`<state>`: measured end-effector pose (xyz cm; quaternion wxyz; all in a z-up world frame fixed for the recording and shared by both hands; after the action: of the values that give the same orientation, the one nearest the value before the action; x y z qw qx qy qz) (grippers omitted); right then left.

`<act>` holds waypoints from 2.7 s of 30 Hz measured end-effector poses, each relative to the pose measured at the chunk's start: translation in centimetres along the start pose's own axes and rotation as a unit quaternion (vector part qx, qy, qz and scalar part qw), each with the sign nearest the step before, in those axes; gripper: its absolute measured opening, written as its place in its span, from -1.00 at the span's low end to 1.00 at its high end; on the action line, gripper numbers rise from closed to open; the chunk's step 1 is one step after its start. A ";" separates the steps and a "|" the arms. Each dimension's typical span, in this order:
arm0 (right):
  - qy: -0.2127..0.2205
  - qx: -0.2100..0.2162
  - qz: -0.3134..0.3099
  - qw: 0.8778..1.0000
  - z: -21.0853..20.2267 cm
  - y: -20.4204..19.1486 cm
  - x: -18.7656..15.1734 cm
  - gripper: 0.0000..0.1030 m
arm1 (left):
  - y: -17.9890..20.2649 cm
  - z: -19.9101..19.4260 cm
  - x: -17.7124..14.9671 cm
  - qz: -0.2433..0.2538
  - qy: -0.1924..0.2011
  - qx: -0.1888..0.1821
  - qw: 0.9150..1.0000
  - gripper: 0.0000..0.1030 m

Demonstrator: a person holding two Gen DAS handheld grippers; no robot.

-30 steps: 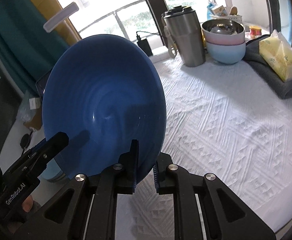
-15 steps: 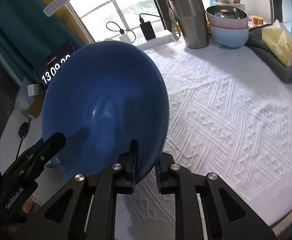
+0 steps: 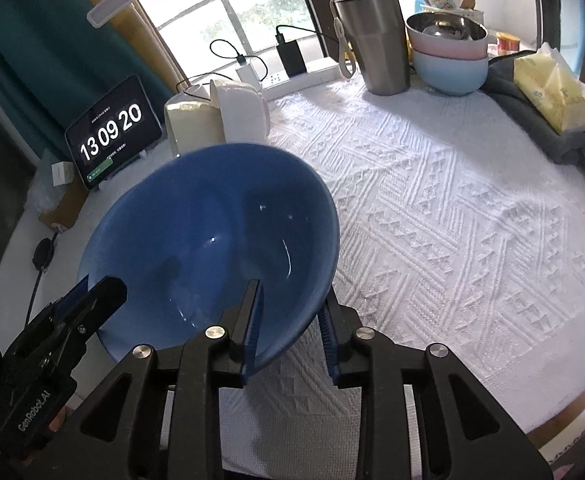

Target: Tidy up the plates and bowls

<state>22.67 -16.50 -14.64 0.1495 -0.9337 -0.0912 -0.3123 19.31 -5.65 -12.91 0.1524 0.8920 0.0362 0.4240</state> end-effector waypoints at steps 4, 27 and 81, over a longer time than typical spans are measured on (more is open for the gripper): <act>0.004 -0.008 0.001 1.000 -0.2 0.2 0.3 -0.42 | -0.4 -0.4 0.2 -0.003 0.006 0.003 1.000 -0.28; 0.054 -0.039 -0.011 0.998 -3.6 0.5 2.4 -0.41 | -1.1 -2.5 1.9 -0.001 0.037 0.014 0.999 -0.26; 0.034 -0.001 -0.127 0.991 3.1 -11.4 8.5 -0.41 | -10.7 0.2 8.5 -0.018 0.074 0.074 0.994 -0.26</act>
<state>28.09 -4.11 -9.26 0.1106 -0.9035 -0.2034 -0.3606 25.58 6.14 -9.89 0.0902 0.8661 0.0946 0.4826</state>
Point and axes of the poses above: each gripper's, at about its wrist camera, not at the fingertips, and z roughly the way its jaws point, y to its right, x to its top, the point moved 9 cm from there along z, roughly the way its jaws point, and after that the axes turned 4 degrees about -z, right-handed, at the moved point
